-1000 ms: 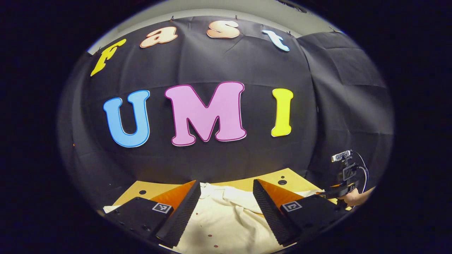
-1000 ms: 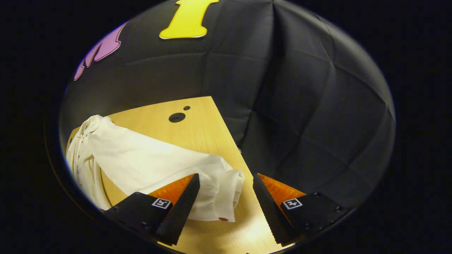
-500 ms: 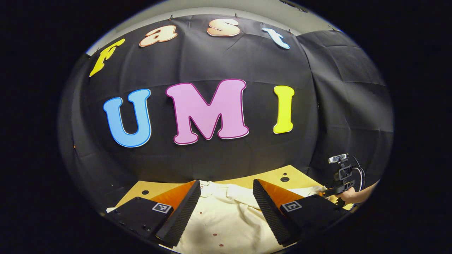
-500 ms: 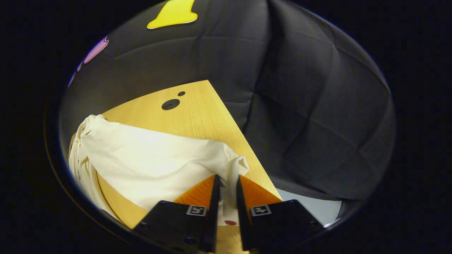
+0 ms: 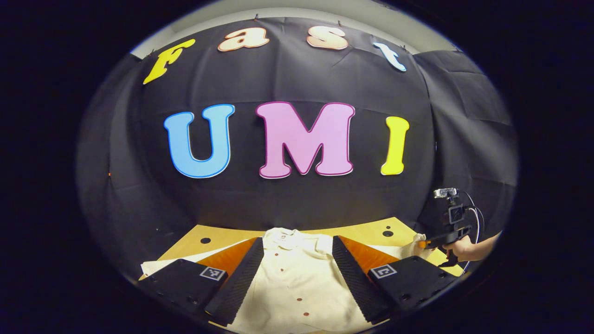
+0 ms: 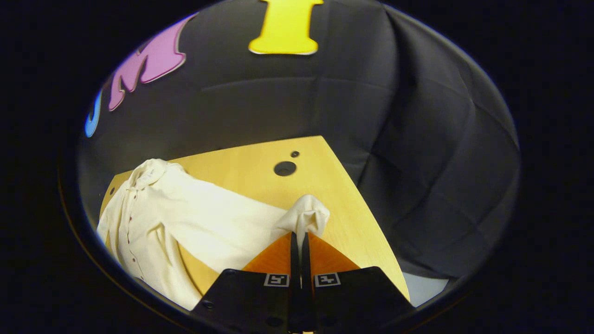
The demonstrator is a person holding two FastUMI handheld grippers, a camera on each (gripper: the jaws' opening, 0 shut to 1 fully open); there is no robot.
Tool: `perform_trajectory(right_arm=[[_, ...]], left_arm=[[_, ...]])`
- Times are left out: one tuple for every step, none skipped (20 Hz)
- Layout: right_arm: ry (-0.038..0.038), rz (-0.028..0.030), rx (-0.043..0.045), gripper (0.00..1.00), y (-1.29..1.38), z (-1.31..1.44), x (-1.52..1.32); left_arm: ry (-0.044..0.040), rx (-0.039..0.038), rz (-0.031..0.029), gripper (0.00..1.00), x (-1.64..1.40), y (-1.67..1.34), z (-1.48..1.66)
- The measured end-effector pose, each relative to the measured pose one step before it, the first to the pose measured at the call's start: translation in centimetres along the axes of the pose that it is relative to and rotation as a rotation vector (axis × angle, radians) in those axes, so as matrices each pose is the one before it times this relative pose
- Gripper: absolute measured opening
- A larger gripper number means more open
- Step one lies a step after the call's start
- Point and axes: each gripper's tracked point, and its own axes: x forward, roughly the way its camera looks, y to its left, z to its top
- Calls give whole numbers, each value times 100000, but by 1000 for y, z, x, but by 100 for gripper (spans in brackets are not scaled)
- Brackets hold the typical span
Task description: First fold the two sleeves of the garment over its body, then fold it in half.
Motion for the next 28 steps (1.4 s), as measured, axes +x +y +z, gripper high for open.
perform_trajectory(right_arm=[[-1736,2632,-3174,5,2257,1168,-536],[-1667,2956,-2450,5,2266,1211,-298],[-1525,2789,-2222,5,2343,1097,-111],[-1443,2954,-2013,5,2390,969,-72],[-909,2912,-1925,5,2460,1004,-17],[-1075,3029,-1767,5,2317,923,-281],[-995,2819,-1880,5,2253,959,-94],[-722,2849,-1594,5,2272,815,-15],[-446,2901,-1130,5,2220,853,-20],[-517,3017,-796,5,2536,944,22],[-794,3158,-607,5,2521,913,187],[-678,3047,-565,5,3004,456,550],[-515,2996,-915,5,2610,551,596],[-366,2423,-1348,5,2176,499,496],[-175,2284,-1064,5,2160,587,667],[-82,2079,-616,5,2335,539,687],[551,2287,184,5,1994,265,856],[1096,2266,584,5,2592,-195,835],[975,1854,597,5,2199,-266,1026],[942,1633,680,5,2315,-727,1377],[800,1916,1191,5,1597,-465,921],[790,2198,1614,5,1671,-470,819],[612,2178,2026,5,1086,-561,870],[788,1401,2455,5,364,-713,593],[724,1654,2728,6,577,-645,777],[889,1232,2607,8,524,-1114,1200],[1260,-53,1682,19,-16,-732,847],[725,889,1517,21,239,-359,-19]], left_arm=[[145,-185,2046,97,-179,1336,-299],[-28,-215,2038,97,-149,1614,-162],[56,-302,1833,97,-120,1517,-280],[24,-342,2197,97,-120,1801,-204],[-131,-520,2084,98,-113,1674,-323],[4,-737,1877,98,-94,1638,-214],[517,-848,1881,97,-34,1537,-492],[708,-1000,1732,98,-112,1633,-374],[713,-1072,1782,97,-132,1524,-532],[626,-1300,1637,98,-172,1588,-425],[962,-1321,1230,97,-83,1508,-712],[974,-1075,998,97,-218,1407,-481],[739,-622,1027,98,-100,1295,-542],[692,-162,1082,98,-6,1369,-376],[794,147,1187,98,13,1357,-488],[754,-5,1164,98,-15,1384,-387],[755,-361,978,98,-33,1280,-462],[753,-768,930,98,65,1229,-402],[538,-944,794,98,111,1115,-438],[535,-827,779,98,170,1077,-343],[573,-501,1051,98,328,1012,-632],[892,-308,1194,98,410,1028,-529],[1008,-295,964,98,278,834,-661],[1156,-498,635,97,401,805,-678],[1378,-733,466,97,508,638,-872],[1306,-1090,368,97,593,484,-669],[1292,-1513,217,97,458,461,-752],[1326,-1701,654,97,596,629,-703]])
